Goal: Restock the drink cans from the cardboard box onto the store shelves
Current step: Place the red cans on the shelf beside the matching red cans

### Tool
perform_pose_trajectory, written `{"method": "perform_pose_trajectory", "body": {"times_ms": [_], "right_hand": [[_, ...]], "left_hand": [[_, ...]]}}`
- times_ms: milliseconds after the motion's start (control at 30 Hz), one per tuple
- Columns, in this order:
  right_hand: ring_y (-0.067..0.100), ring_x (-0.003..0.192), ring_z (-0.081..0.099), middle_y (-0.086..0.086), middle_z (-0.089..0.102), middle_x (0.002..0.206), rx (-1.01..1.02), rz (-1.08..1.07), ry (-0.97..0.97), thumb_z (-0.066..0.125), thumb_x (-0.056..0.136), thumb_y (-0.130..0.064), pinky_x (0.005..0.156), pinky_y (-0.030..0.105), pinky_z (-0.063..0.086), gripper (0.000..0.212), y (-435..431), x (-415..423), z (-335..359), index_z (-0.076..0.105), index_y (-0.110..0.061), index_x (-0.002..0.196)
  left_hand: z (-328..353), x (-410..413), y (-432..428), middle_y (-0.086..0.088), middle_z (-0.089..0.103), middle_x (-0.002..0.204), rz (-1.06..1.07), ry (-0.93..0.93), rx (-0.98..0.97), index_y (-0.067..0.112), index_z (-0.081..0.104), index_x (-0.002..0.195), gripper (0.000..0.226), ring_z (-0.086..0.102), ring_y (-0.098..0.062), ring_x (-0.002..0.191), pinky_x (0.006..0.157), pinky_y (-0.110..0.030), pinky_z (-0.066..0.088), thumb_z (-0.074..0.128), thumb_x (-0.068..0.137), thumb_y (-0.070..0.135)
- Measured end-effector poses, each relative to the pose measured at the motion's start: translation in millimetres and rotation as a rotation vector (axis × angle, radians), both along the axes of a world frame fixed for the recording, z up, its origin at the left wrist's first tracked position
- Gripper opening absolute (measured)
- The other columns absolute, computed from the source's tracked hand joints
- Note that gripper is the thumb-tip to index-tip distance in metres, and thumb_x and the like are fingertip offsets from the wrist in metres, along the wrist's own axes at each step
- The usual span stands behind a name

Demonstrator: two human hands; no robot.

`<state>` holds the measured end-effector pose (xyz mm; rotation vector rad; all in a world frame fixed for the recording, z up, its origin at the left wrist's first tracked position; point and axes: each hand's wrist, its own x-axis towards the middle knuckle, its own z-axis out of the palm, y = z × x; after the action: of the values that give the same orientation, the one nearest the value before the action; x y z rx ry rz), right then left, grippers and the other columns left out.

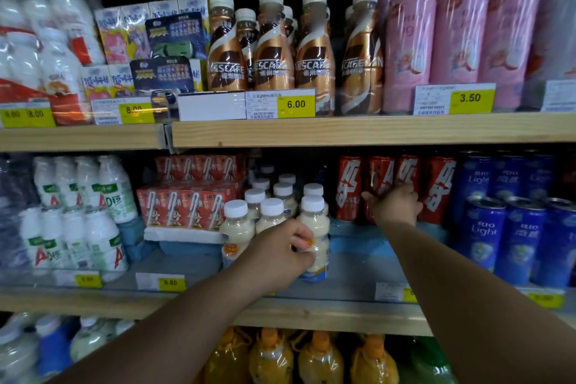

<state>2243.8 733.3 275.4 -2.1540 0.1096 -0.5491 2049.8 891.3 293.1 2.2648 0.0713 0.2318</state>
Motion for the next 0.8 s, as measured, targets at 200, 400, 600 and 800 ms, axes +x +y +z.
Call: {"method": "perform_pose_trajectory", "body": {"times_ms": [200,400,600,800], "right_hand": [[0.031,0.1,0.059,0.009,0.063,0.1,0.193,0.106,-0.001,0.074,0.073,-0.042,0.078,0.03,0.048,0.05,-41.4,-24.7,-14.2,0.055,-0.007,0.102],[0.02,0.077,0.06,0.004,0.064,0.078,0.083,0.253,-0.062,0.064,0.084,-0.018,0.072,0.028,0.046,0.01,-109.5,-90.4,-11.7,0.058,-0.017,0.075],[-0.006,0.049,0.056,-0.013,0.058,0.05,0.034,0.192,0.017,0.068,0.08,-0.017,0.056,0.016,0.038,0.027,-209.9,-140.1,-48.1,0.05,-0.026,0.062],[0.011,0.058,0.051,-0.01,0.052,0.061,-0.036,-0.02,0.232,0.069,0.08,-0.03,0.05,0.023,0.036,0.023,-349.8,-197.2,-125.3,0.05,-0.022,0.069]], "left_hand": [[-0.3,9.0,-26.5,0.007,0.063,0.1,-0.043,0.018,-0.023,0.025,0.058,0.107,0.023,0.063,-0.012,0.08,0.075,-0.029,0.054,0.058,0.084,0.022],[-9.4,35.5,-91.1,0.001,0.069,0.076,-0.085,0.008,-0.108,0.027,0.06,0.072,0.017,0.066,-0.014,0.07,0.078,-0.033,0.054,0.058,0.084,0.014],[-55.4,54.5,-199.3,0.0,0.064,0.067,-0.224,0.108,-0.262,0.021,0.056,0.069,0.025,0.061,-0.006,0.054,0.059,-0.022,0.046,0.051,0.089,0.005],[-134.4,55.6,-332.1,-0.004,0.065,0.073,-0.462,0.24,-0.201,0.021,0.055,0.074,0.016,0.06,-0.016,0.066,0.068,-0.029,0.05,0.066,0.081,0.013]]}}
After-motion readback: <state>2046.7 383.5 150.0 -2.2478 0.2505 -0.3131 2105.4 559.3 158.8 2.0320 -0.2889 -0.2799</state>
